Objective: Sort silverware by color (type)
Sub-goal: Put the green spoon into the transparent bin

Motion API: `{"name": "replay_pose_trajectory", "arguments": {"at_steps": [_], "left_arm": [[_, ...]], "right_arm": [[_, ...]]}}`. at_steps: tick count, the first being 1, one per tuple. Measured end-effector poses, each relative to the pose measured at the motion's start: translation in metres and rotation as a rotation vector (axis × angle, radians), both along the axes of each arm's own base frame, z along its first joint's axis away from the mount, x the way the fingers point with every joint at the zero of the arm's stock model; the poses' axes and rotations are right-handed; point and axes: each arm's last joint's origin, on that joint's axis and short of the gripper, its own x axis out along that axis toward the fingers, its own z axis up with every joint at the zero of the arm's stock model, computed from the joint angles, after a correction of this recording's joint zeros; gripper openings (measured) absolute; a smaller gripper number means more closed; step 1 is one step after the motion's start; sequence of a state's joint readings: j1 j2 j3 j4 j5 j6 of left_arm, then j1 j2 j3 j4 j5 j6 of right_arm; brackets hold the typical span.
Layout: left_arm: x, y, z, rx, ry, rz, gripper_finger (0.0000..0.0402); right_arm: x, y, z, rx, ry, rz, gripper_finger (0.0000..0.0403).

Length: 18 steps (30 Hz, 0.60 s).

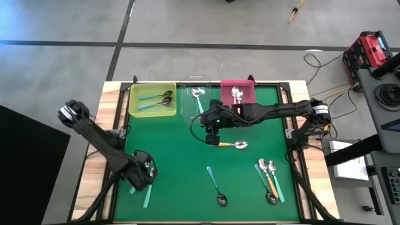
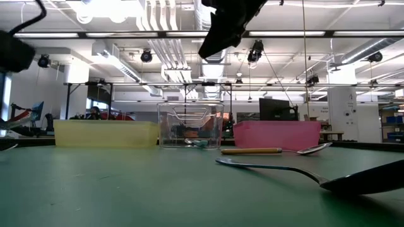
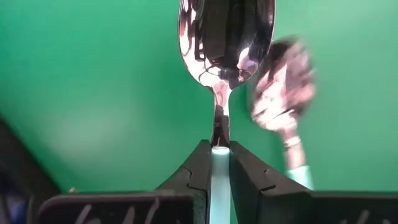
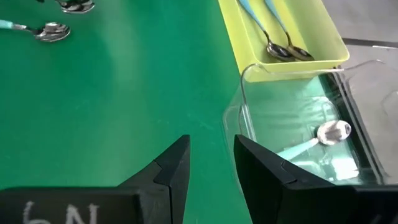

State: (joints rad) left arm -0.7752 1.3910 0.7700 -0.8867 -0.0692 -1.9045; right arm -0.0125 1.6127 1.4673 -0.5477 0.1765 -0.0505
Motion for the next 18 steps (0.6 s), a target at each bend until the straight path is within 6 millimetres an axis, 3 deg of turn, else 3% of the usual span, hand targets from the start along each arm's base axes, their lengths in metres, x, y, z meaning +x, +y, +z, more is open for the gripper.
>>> {"name": "replay_pose_trajectory", "arguments": {"at_steps": [11,18], "left_arm": [[0.003,0.039,0.05,0.213,-0.459,0.002,0.0016],[0.024,0.064,0.097,0.503,-0.623,-0.124,0.0016]], "right_arm": [[-0.009,0.0,0.01,-0.013,0.0,0.01,0.0116],[-0.011,0.0,0.004,-0.002,0.032,0.001,0.0116]]}}
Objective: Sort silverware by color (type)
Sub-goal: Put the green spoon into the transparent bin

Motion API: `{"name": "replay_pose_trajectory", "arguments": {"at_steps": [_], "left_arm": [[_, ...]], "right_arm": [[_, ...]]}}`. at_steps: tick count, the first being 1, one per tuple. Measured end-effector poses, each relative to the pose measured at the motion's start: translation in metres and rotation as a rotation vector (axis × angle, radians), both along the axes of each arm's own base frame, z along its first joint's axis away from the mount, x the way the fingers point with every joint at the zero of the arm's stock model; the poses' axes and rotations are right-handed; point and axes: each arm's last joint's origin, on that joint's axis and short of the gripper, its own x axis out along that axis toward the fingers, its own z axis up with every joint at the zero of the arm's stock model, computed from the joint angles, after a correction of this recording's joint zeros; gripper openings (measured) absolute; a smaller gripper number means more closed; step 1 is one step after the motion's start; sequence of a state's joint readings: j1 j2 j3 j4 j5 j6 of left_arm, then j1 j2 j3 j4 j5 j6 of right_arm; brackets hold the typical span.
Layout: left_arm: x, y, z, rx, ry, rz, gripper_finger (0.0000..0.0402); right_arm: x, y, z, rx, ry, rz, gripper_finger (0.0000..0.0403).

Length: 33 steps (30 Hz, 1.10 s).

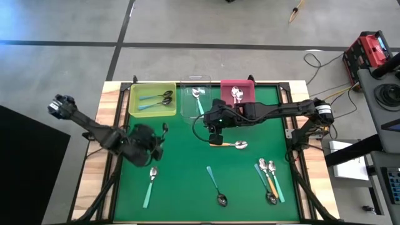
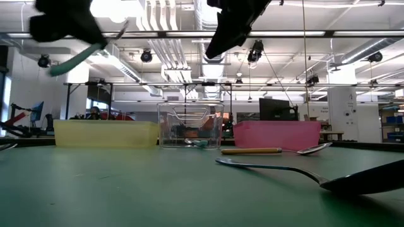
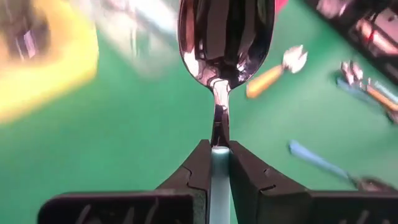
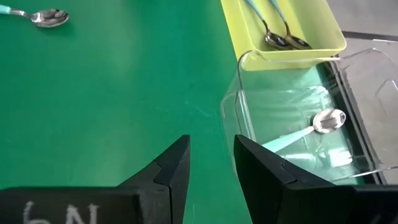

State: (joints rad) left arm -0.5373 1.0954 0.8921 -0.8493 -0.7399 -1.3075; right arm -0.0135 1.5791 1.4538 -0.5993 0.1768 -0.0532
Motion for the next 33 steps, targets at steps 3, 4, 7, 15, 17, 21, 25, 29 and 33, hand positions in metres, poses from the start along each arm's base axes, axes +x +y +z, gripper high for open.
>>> {"name": "replay_pose_trajectory", "arguments": {"at_steps": [3,4,7,15,17,21,25,29,33], "left_arm": [[0.011,0.012,0.019,0.18,0.007,-0.009,0.0016],[0.014,0.016,0.023,0.243,0.018,-0.009,0.0016],[0.022,0.029,0.035,0.418,0.043,0.02,0.0016],[0.046,0.059,0.038,0.662,0.093,0.147,0.0027],[0.052,0.063,0.033,0.668,0.104,0.166,0.0022],[0.064,0.068,0.016,0.694,0.162,0.221,0.0017],[0.076,0.067,0.001,0.703,0.201,0.227,0.002],[0.086,0.066,-0.011,0.707,0.225,0.22,0.0019],[0.093,0.064,-0.018,0.705,0.227,0.215,0.002]], "right_arm": [[0.001,0.0,-0.001,0.001,-0.009,-0.001,0.0116],[0.001,0.0,-0.001,0.005,-0.018,-0.006,0.0116],[0.004,0.0,-0.005,0.011,-0.064,-0.01,0.0116],[0.018,-0.001,-0.017,0.009,-0.368,-0.019,0.0116],[0.022,0.0,-0.018,0.004,-0.482,-0.015,0.0116],[0.023,-0.001,-0.019,-0.04,-0.686,-0.005,0.0116],[0.02,-0.005,-0.022,-0.133,-0.797,-0.106,0.0116],[0.017,-0.012,-0.026,-0.143,-0.852,-0.155,0.0116],[0.017,-0.019,-0.027,-0.097,-0.865,-0.188,0.0117]]}}
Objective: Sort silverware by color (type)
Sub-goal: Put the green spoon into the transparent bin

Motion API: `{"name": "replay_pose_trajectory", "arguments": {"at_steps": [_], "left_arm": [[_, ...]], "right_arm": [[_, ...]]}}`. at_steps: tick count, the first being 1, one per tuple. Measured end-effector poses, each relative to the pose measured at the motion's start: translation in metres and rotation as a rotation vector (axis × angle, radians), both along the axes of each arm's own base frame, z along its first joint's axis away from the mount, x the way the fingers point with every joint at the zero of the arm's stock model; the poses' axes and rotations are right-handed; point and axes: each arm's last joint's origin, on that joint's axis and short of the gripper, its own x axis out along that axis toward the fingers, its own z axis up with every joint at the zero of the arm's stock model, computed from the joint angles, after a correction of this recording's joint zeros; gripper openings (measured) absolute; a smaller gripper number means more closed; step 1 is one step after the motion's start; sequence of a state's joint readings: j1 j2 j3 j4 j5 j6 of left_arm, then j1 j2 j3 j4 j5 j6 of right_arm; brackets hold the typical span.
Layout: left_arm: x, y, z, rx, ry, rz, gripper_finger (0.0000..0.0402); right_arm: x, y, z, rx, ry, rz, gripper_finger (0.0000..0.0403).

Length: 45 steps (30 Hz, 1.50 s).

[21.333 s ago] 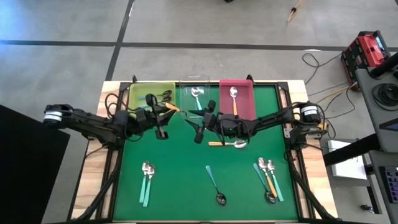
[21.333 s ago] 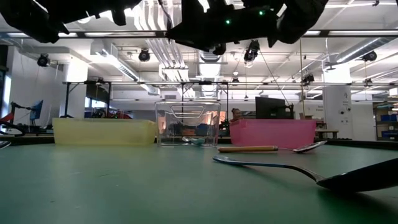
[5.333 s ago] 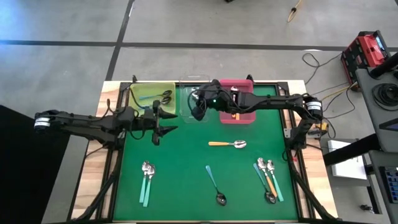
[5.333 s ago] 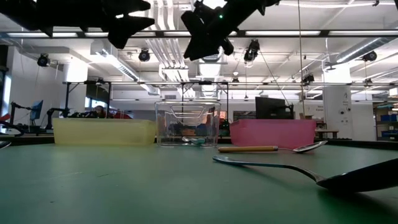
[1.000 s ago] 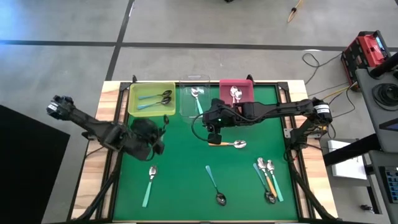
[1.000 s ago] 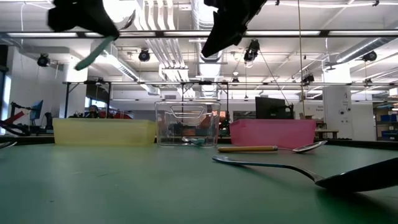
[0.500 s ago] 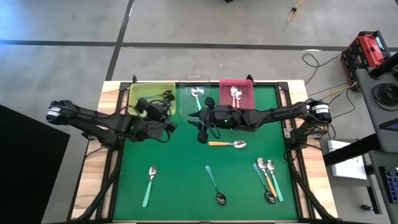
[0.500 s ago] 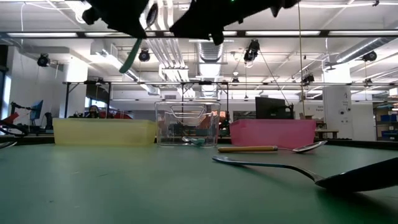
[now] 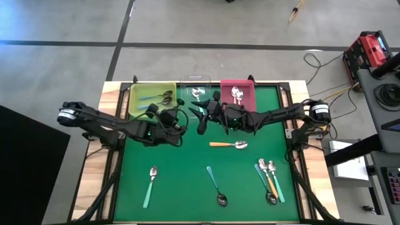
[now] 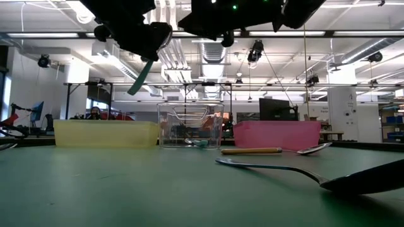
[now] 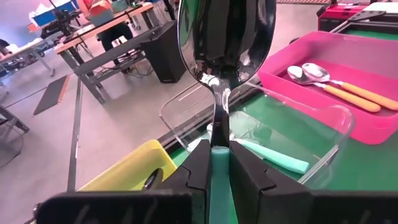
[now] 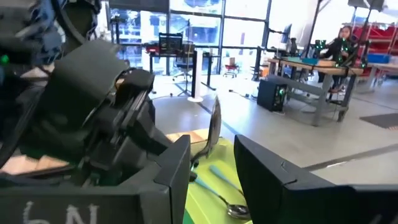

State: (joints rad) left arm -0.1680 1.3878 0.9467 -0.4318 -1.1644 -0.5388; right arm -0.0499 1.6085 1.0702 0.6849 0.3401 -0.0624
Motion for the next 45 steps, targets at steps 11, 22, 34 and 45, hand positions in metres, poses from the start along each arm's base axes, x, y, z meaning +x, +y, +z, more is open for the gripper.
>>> {"name": "replay_pose_trajectory", "arguments": {"at_steps": [11,22,34,45], "left_arm": [[0.01,-0.002,0.007,0.018,0.006,-0.024,0.002],[0.025,-0.006,0.011,-0.006,-0.051,-0.116,0.0021],[0.035,-0.007,0.006,-0.002,-0.039,-0.133,0.0021],[0.035,-0.007,0.007,0.001,-0.038,-0.135,0.0022]], "right_arm": [[0.0,-0.003,0.001,0.046,-0.016,0.025,0.0201],[0.001,-0.002,0.001,0.029,-0.017,0.044,0.0221],[0.0,-0.004,0.002,-0.002,-0.005,-0.012,0.0153],[0.0,-0.004,0.002,0.0,-0.005,-0.021,0.0016]]}}
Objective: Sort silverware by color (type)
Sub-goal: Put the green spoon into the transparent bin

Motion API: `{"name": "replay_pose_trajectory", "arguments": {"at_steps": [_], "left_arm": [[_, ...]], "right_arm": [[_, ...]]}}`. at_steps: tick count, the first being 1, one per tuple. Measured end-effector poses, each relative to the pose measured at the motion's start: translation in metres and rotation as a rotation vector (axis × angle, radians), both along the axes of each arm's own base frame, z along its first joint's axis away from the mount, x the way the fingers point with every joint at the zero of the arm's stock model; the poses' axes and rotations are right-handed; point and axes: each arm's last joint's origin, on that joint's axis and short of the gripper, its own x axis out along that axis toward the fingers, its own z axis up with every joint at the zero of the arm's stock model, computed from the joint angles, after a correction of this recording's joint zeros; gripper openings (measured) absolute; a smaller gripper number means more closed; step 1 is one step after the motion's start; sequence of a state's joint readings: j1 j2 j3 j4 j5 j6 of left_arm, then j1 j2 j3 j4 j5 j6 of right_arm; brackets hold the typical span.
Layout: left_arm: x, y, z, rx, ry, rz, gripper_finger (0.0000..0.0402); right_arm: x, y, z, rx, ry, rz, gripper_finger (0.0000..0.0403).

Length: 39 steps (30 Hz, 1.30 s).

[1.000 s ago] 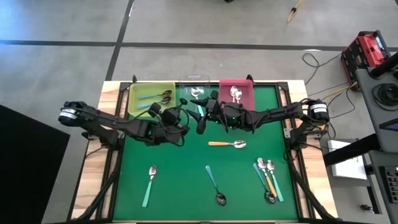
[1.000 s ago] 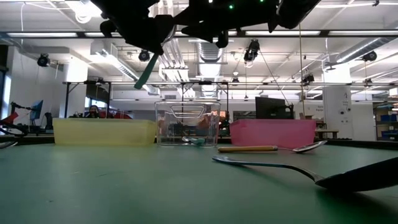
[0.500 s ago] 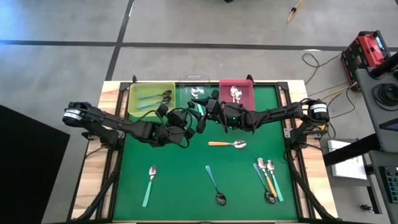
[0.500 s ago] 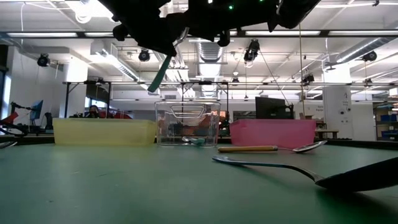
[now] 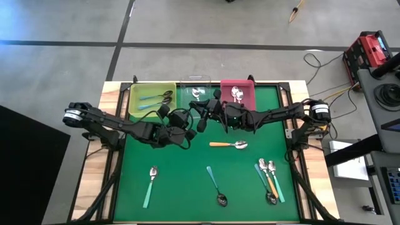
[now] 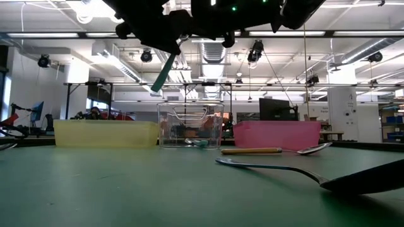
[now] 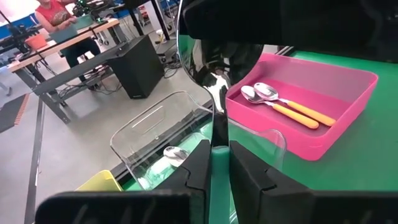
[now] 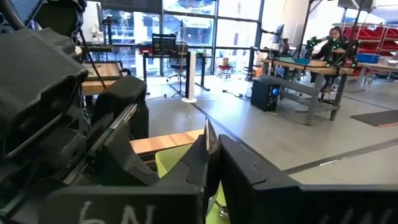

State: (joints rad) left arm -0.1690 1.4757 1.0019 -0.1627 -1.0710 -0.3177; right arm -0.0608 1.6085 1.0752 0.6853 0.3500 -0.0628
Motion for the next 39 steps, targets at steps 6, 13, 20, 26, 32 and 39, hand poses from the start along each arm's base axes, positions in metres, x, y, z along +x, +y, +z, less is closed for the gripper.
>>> {"name": "replay_pose_trajectory", "arguments": {"at_steps": [6,13,20,26,32,39], "left_arm": [[0.0,0.0,0.0,-0.002,-0.001,-0.001,0.0064],[-0.003,0.0,0.004,0.027,0.038,-0.025,0.0148],[-0.021,-0.003,0.029,0.063,0.063,-0.105,0.019],[-0.049,-0.001,0.046,0.092,0.076,-0.133,0.0194],[-0.086,0.005,0.047,0.105,0.026,-0.148,0.0194],[-0.126,0.01,0.04,0.148,-0.147,-0.371,0.0194]], "right_arm": [[0.0,0.0,0.0,0.0,0.002,0.01,0.0014],[0.0,0.001,0.0,-0.001,0.003,0.014,0.0013],[-0.001,-0.008,0.007,0.013,0.041,-0.012,0.0013],[0.006,-0.019,0.028,0.009,0.165,-0.038,0.0013],[0.008,-0.039,0.053,0.006,0.281,-0.082,0.0013],[0.008,-0.08,0.075,0.046,0.291,-0.069,0.0013]]}}
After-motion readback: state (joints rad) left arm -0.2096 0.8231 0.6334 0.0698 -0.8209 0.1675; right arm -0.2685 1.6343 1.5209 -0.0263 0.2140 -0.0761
